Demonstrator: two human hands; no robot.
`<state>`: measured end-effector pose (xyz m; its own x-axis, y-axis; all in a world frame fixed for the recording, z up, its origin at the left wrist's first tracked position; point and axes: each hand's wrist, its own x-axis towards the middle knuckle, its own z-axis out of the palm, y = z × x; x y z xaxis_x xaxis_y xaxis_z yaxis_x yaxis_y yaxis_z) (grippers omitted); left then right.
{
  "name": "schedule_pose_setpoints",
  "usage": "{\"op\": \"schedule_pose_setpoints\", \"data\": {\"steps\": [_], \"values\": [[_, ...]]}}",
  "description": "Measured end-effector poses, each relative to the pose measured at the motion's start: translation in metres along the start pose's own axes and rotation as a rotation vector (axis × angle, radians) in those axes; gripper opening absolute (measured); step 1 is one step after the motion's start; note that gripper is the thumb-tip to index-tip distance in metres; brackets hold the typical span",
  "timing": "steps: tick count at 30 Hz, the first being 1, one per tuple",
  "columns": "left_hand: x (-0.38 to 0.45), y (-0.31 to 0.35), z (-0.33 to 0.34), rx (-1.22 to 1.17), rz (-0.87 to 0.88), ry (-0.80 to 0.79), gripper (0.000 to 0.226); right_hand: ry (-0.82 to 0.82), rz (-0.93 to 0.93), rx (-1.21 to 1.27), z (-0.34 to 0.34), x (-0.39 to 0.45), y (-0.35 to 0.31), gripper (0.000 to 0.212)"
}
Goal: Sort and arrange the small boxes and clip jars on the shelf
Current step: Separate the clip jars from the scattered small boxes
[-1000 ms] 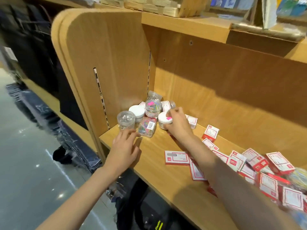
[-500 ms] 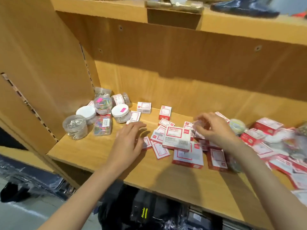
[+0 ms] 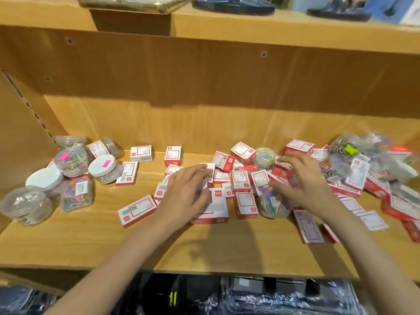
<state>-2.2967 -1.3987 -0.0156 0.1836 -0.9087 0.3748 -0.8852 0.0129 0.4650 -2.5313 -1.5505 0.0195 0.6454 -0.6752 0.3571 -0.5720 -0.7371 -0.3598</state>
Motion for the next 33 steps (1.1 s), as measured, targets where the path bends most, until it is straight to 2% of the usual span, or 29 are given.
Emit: {"op": "schedule_pose_setpoints", "data": {"steps": [3,6,8,12,16,19,21,24,27,33], "values": [[0.016,0.018,0.011,-0.015,0.030,0.021,0.050,-0.098,0.086,-0.017,-0.008,0.027,0.013,0.055],[0.025,0.031,0.026,0.019,0.059,-0.004,0.046,-0.257,0.120,-0.210,0.004,0.068,0.012,0.056],[0.026,0.035,0.033,0.049,0.006,-0.026,0.049,-0.340,0.152,-0.306,0.016,0.087,0.010,0.059],[0.023,0.038,0.036,0.055,-0.063,0.014,0.052,-0.265,0.171,-0.219,0.031,0.094,0.018,0.061],[0.023,0.051,0.039,-0.022,-0.004,0.028,0.056,-0.088,0.189,0.182,0.009,0.090,0.018,0.052],[0.029,0.068,0.052,-0.034,0.131,-0.111,0.071,-0.016,0.110,0.290,-0.016,0.083,0.020,0.059],[0.034,0.077,0.063,-0.016,0.147,-0.229,0.079,-0.014,0.076,0.300,-0.027,0.074,0.024,0.062],[0.037,0.084,0.075,-0.032,0.143,-0.218,0.076,-0.030,0.101,0.307,-0.032,0.062,0.032,0.063],[0.031,0.090,0.070,-0.163,0.016,-0.118,0.070,-0.059,0.114,0.301,-0.032,0.058,0.032,0.059],[0.023,0.064,0.011,-0.738,-0.418,0.228,0.050,-0.075,-0.021,0.373,-0.018,0.081,-0.016,0.051]]}}
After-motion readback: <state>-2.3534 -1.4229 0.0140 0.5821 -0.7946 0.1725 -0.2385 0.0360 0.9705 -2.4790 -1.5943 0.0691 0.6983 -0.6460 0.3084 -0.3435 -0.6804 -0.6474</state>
